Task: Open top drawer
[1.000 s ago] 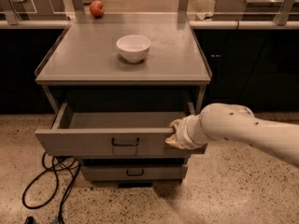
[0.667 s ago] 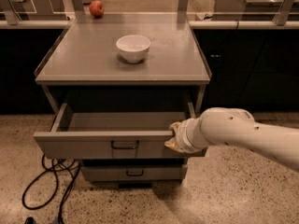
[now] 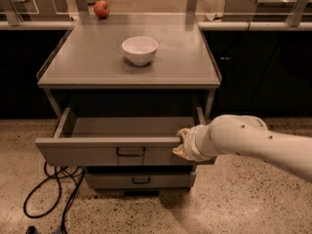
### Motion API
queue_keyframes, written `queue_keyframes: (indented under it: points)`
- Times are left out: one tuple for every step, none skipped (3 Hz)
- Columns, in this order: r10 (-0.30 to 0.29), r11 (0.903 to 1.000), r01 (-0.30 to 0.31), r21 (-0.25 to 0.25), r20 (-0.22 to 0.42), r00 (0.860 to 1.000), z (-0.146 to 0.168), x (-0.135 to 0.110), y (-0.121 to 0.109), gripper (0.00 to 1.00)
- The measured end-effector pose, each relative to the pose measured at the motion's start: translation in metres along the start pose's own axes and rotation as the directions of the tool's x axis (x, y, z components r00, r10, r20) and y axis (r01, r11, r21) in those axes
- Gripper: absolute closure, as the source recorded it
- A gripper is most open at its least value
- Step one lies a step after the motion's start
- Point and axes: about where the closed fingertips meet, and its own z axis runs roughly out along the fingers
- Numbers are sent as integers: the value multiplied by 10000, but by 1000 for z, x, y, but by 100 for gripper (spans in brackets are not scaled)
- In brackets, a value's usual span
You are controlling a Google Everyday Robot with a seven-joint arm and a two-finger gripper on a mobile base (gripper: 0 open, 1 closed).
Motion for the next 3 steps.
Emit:
queue_keyframes:
  points:
    - [-4, 10000, 4, 82, -8, 10000, -6, 0, 5, 100]
    - [-27, 9995, 28, 325, -9, 10000, -14, -1, 6, 100]
    - [-28, 9995, 28, 327, -9, 10000, -17, -2, 5, 100]
